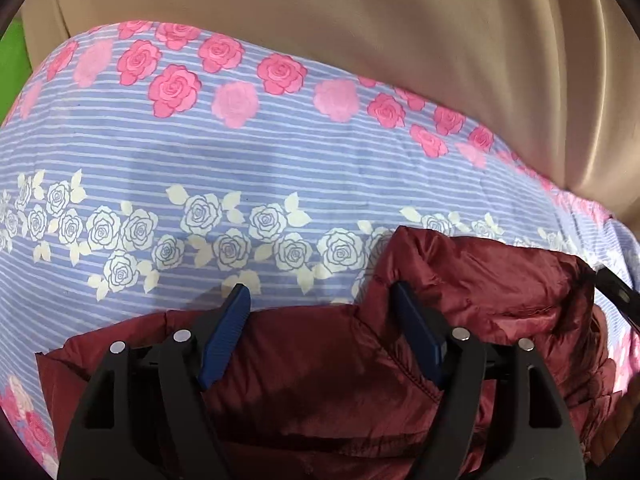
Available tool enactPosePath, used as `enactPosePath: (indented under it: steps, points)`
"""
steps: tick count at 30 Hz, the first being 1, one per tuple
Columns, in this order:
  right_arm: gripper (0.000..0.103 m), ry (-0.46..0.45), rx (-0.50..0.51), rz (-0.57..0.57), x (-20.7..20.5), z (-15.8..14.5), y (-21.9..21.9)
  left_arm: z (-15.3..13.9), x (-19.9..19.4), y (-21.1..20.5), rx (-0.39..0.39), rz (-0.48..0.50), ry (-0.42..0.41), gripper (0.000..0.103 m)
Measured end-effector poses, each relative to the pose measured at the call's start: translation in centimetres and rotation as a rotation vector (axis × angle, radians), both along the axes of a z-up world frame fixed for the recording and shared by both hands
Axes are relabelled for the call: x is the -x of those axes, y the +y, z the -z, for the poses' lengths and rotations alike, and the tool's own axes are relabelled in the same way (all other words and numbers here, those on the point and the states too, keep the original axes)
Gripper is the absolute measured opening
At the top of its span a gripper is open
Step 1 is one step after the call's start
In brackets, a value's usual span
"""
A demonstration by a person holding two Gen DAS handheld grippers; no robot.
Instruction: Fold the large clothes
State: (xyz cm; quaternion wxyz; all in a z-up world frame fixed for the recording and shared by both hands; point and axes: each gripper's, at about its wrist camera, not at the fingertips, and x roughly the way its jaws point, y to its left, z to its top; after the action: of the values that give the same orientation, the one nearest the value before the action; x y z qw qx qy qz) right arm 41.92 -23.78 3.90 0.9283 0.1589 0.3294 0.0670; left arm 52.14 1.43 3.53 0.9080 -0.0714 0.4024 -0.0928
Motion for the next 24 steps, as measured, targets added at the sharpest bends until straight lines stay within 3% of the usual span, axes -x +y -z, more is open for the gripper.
enactPosePath:
  steps: [2,4,6,8,9,12,16,18,20,24]
  points:
    - [0.000,0.024,0.017,-0.015,0.9,0.6,0.2,0.2,0.2,0.2,-0.006,0.003,-0.009,0.073]
    - [0.000,0.112,0.098,-0.003,-0.4,2.9,0.6,0.2,0.2,-0.2,-0.027,-0.012,-0.016,0.073]
    - [0.000,0.133,0.043,-0.002,-1.3,3.9,-0.5,-0.5,1.1,0.0,-0.032,-0.044,-0.030,0.073]
    - [0.000,0.087,0.000,0.075,-0.2,2.3,-2.0,-2.0,2.5,1.0,-0.032,-0.047,-0.049,0.071]
    - [0.012,0.063,0.022,0.121,0.6,1.4,-2.5,-3.0,3.7,1.7,-0.042,-0.040,-0.063,0.071]
    - [0.014,0.007,0.017,0.136,4.8,-1.3,-4.3,-5.3,7.6,4.7,-0.066,-0.013,-0.113,0.071]
    - [0.018,-0.035,0.096,0.113,15.3,-2.8,-5.7,-6.6,16.0,10.0,-0.075,0.051,-0.132,0.075]
    - [0.039,-0.028,0.099,0.101,20.4,-2.2,-6.6,-6.1,20.2,12.2,-0.089,0.077,-0.121,0.078]
    - [0.052,-0.007,0.088,0.106,26.6,-1.2,-7.7,-4.7,25.4,15.1,-0.086,0.082,-0.083,0.079]
    - [0.062,0.056,0.031,0.157,37.4,1.5,-10.0,-1.4,33.1,19.3,-0.039,0.062,0.038,0.087]
